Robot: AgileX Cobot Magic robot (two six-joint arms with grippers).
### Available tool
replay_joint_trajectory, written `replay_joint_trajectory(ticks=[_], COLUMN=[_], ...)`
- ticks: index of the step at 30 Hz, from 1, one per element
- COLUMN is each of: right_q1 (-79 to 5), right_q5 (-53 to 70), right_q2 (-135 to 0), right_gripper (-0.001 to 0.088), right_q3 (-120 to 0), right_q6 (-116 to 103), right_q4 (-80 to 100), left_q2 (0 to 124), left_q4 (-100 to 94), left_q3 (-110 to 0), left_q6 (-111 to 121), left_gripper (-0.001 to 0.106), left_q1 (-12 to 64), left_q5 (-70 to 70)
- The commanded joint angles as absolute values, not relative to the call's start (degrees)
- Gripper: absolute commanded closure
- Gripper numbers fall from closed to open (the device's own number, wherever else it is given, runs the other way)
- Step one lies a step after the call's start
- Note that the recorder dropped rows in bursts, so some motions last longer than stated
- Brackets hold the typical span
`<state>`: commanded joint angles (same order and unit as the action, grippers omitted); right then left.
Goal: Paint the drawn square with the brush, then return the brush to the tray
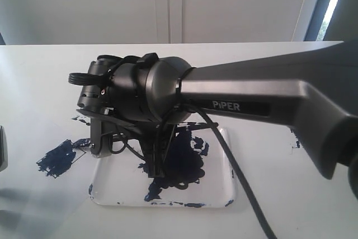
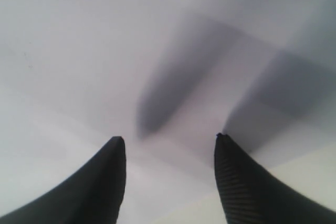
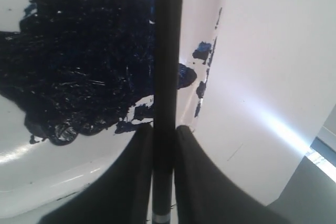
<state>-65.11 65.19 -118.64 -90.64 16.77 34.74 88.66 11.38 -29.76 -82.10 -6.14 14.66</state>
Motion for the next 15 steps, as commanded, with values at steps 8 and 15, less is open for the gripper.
replay_joint_trajectory(ticks=[8, 15], right_q1=[-65.1, -65.1], right_q5=[65.7, 65.7], right_q2=[-119.3, -120.0], right_gripper=[0.0868, 0.0868], right_q3=[-90.6, -90.6], right_q6=[16.8, 16.8], right_q4=[34.7, 35.1], left_q2=[88.7, 88.7], left_q4=[11.4, 11.5], left_q3=[-29.8, -29.8], left_q6=[-82.1, -82.1], left_gripper=[0.049, 0.049], left_q1=[-6.1, -6.1], left_q5=[14.7, 14.7])
